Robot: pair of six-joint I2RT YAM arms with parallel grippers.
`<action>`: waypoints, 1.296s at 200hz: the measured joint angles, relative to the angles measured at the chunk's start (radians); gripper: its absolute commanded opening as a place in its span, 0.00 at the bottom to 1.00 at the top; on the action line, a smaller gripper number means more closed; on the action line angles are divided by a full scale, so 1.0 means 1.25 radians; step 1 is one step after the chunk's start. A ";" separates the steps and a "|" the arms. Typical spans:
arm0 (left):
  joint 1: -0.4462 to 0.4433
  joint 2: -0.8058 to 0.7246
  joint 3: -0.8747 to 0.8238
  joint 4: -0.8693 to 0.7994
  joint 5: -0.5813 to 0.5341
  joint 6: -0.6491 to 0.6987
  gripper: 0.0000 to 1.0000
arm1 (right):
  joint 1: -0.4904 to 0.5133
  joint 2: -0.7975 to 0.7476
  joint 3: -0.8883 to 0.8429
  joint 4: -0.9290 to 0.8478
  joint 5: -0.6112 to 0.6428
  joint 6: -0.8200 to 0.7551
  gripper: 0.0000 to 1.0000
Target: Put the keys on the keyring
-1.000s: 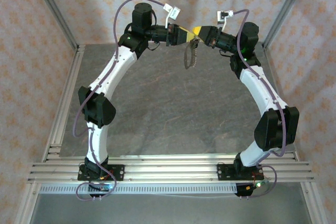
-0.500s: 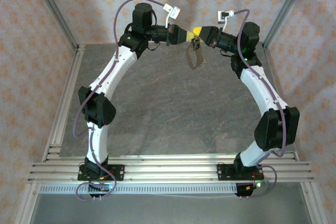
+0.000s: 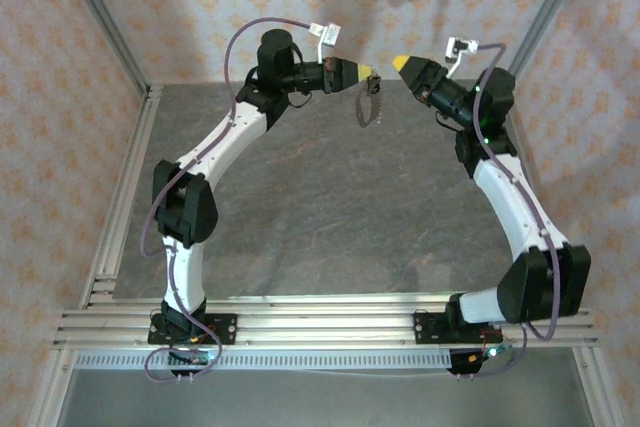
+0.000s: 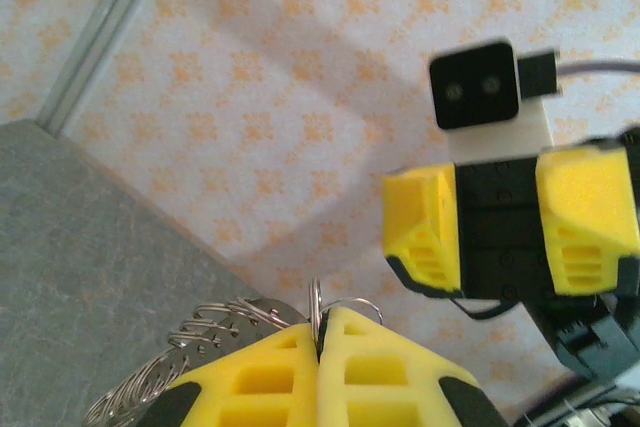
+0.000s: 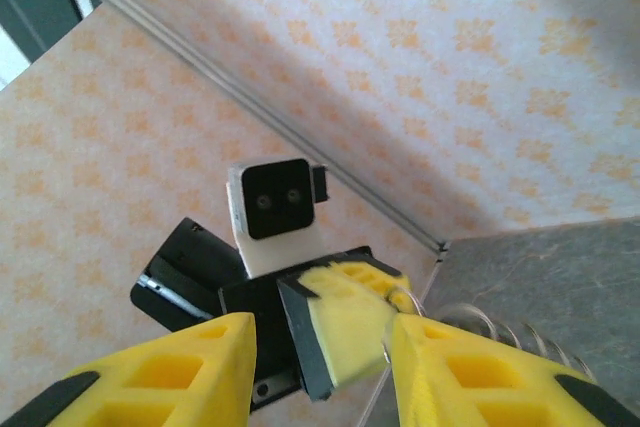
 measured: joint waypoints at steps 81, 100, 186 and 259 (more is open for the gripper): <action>-0.021 -0.070 -0.031 0.093 -0.036 -0.030 0.00 | 0.041 -0.055 -0.128 0.061 0.071 -0.038 0.47; -0.026 -0.070 -0.032 0.096 -0.036 -0.034 0.00 | 0.041 -0.052 -0.128 0.078 0.067 -0.053 0.47; -0.031 -0.070 -0.032 0.097 -0.031 -0.042 0.00 | 0.060 -0.013 -0.080 0.113 -0.011 -0.073 0.45; -0.031 -0.070 -0.032 0.104 -0.021 -0.051 0.00 | 0.062 0.033 -0.048 0.167 -0.047 -0.054 0.19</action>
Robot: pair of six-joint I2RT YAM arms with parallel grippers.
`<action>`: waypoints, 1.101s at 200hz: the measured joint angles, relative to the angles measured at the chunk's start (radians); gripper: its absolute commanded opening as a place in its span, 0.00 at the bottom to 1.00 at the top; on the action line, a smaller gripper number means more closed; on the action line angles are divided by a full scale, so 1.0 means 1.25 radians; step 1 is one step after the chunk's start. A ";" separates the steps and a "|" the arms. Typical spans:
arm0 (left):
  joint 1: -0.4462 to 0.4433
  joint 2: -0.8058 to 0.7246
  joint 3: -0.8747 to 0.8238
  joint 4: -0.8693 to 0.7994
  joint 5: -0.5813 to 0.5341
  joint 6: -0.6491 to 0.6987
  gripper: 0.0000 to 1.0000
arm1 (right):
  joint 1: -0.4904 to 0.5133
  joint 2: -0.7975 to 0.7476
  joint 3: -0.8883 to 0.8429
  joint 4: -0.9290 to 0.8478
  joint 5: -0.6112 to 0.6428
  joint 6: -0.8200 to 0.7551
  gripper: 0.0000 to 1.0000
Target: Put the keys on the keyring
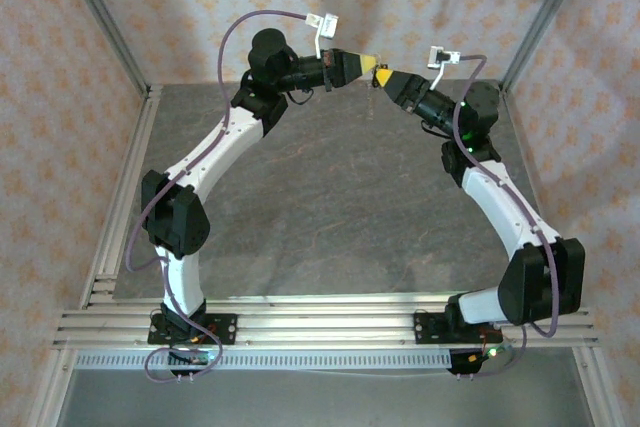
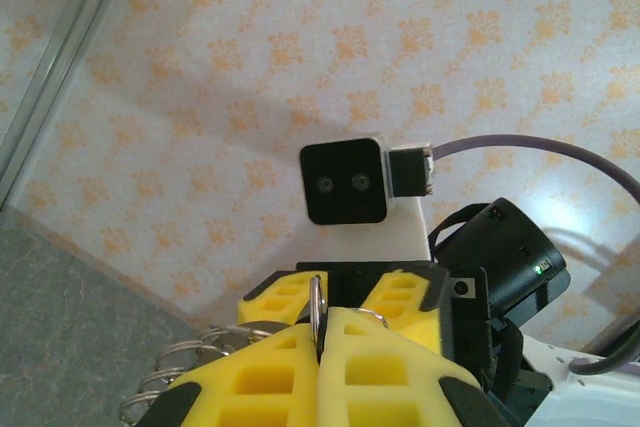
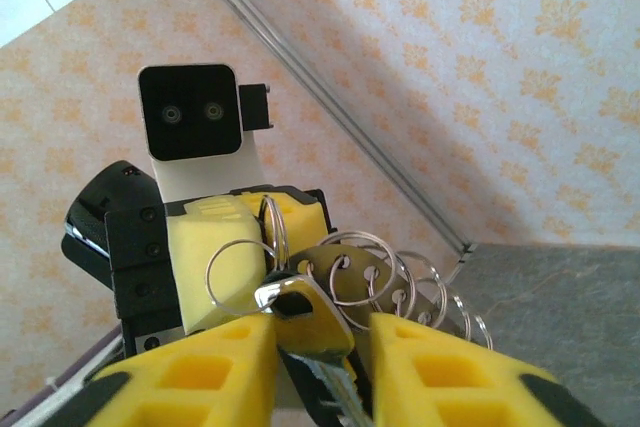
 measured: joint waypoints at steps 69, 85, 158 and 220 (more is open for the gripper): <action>0.000 0.000 0.000 0.007 -0.008 -0.005 0.00 | 0.005 -0.011 -0.015 0.034 -0.027 0.022 0.00; 0.000 0.000 0.000 0.008 -0.008 -0.006 0.00 | 0.005 -0.022 -0.033 0.033 -0.027 0.022 0.00; -0.010 0.000 -0.002 0.010 -0.005 -0.018 0.00 | 0.012 -0.038 -0.069 0.039 -0.015 0.020 0.00; 0.001 0.000 -0.027 0.020 -0.016 -0.020 0.00 | 0.048 0.006 -0.050 0.043 0.001 0.017 0.00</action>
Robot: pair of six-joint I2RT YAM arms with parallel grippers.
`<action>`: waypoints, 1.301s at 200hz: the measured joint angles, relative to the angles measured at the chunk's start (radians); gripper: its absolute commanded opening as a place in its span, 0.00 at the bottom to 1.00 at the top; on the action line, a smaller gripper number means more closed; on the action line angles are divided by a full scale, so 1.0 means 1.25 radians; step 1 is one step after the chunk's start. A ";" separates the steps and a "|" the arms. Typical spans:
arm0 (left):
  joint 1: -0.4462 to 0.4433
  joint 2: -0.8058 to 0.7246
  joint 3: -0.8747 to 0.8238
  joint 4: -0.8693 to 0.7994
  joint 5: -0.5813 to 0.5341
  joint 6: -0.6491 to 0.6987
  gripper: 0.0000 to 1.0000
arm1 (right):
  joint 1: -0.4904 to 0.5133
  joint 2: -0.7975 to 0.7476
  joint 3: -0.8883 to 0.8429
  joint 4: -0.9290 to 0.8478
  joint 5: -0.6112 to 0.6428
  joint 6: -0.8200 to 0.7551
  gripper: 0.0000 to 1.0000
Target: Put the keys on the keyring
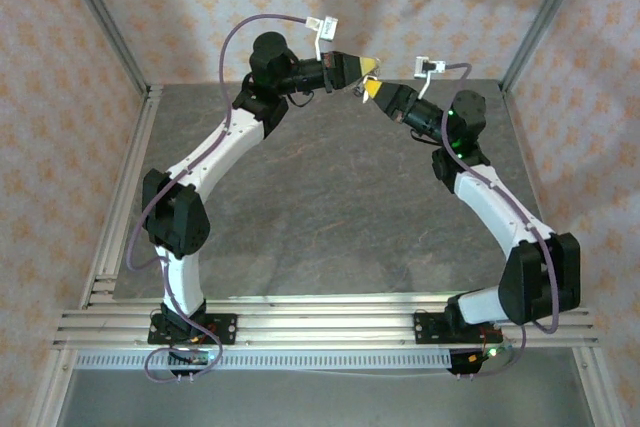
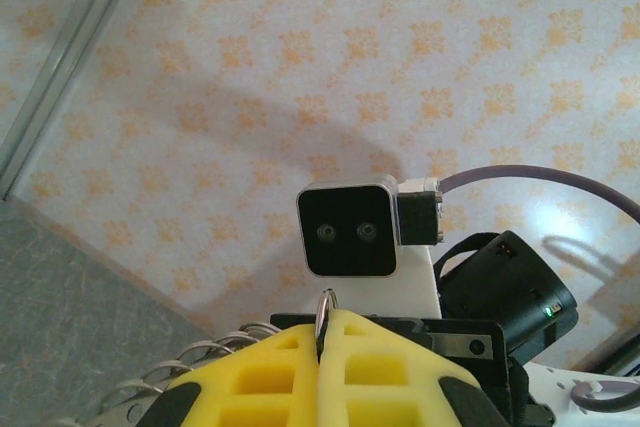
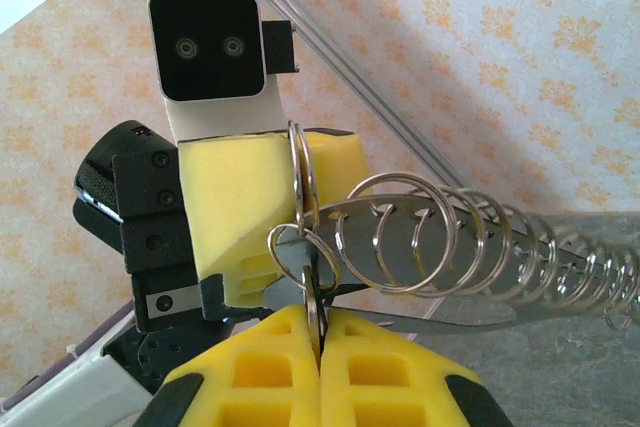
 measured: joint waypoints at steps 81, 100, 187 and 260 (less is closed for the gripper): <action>0.003 -0.013 -0.054 0.063 -0.060 -0.029 0.00 | 0.014 0.043 0.000 0.059 0.037 0.043 0.00; 0.006 -0.023 -0.086 0.086 -0.079 -0.047 0.00 | 0.020 0.054 -0.001 0.063 0.047 0.047 0.00; 0.002 -0.031 -0.176 0.197 -0.155 -0.146 0.00 | 0.036 0.109 -0.029 0.156 0.114 0.114 0.00; 0.014 -0.035 -0.186 0.241 -0.177 -0.159 0.00 | 0.070 0.116 0.021 0.097 0.136 0.071 0.00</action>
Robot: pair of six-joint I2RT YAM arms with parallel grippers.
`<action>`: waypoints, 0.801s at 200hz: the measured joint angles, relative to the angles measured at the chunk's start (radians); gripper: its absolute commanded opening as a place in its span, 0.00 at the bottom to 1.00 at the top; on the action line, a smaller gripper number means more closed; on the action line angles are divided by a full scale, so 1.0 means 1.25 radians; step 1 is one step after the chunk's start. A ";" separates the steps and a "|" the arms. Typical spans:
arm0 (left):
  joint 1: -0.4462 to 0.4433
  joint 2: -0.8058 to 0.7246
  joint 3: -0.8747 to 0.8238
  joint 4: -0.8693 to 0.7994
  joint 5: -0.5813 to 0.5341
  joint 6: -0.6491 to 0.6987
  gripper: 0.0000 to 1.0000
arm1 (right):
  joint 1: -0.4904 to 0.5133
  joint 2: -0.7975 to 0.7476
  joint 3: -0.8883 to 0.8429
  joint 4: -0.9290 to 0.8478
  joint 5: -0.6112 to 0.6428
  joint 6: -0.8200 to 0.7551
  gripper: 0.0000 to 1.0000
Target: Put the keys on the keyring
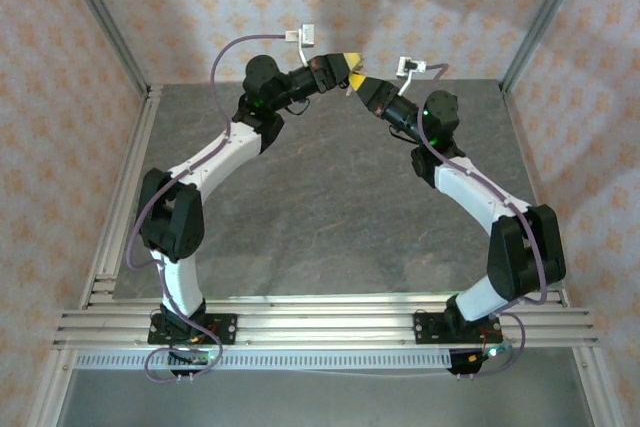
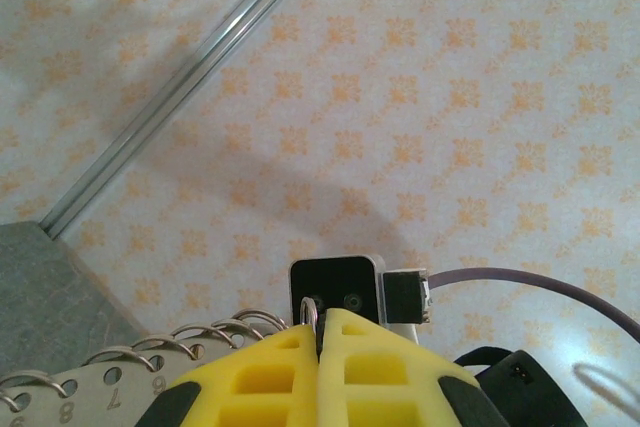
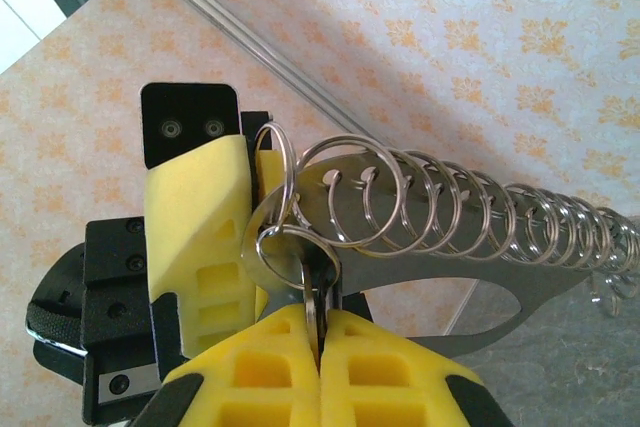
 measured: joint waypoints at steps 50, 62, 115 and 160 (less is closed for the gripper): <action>0.000 0.000 0.000 0.017 -0.012 -0.002 0.00 | 0.001 0.000 0.037 -0.055 -0.031 -0.029 0.00; 0.000 0.000 0.000 0.015 -0.014 -0.002 0.00 | 0.001 0.000 0.037 -0.057 -0.029 -0.030 0.00; 0.000 0.000 0.000 0.011 -0.013 -0.002 0.00 | -0.002 -0.004 0.037 -0.071 -0.033 -0.037 0.00; -0.003 0.000 0.000 0.005 -0.009 0.001 0.00 | -0.006 -0.027 0.054 -0.168 -0.046 -0.103 0.00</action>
